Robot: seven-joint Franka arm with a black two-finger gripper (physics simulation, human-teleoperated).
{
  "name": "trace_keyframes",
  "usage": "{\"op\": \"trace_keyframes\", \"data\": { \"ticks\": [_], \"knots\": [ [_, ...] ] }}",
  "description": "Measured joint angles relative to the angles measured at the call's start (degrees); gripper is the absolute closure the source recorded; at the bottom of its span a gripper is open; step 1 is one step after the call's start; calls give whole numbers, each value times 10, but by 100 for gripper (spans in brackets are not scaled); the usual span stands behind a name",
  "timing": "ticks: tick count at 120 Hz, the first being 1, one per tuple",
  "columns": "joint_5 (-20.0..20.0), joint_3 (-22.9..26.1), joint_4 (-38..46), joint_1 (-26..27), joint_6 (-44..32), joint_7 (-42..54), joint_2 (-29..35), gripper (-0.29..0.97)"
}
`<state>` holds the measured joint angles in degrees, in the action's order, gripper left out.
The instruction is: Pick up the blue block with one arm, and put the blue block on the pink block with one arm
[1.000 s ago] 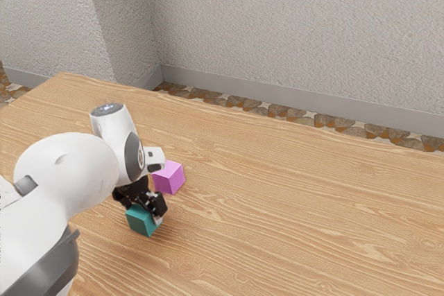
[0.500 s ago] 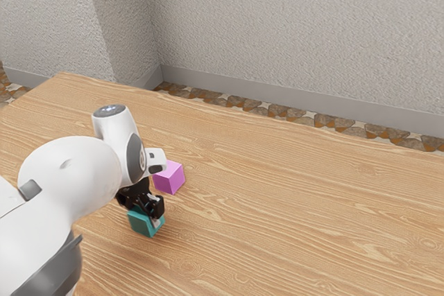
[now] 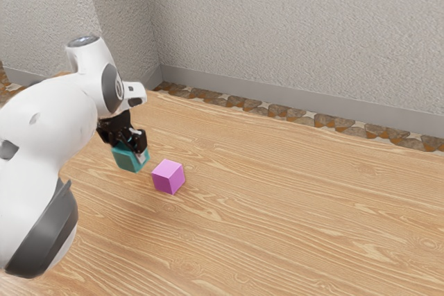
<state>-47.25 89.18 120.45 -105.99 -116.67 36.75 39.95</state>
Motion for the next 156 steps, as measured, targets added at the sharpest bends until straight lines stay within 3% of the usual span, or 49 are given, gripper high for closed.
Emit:
{"op": "trace_keyframes", "data": {
  "ticks": [19, 43, 71, 128, 156],
  "knots": [
    [-19, 48, -32, -28, 16, -7, 4, 33],
    [-23, 115, -111, -123, 41, -16, 24, 33],
    [-25, 157, -153, -172, 61, -23, 43, 33],
    [-23, 185, -183, -191, 80, -31, 67, 33],
    [12, 186, -188, -195, 86, -37, 72, 33]
  ]
}}
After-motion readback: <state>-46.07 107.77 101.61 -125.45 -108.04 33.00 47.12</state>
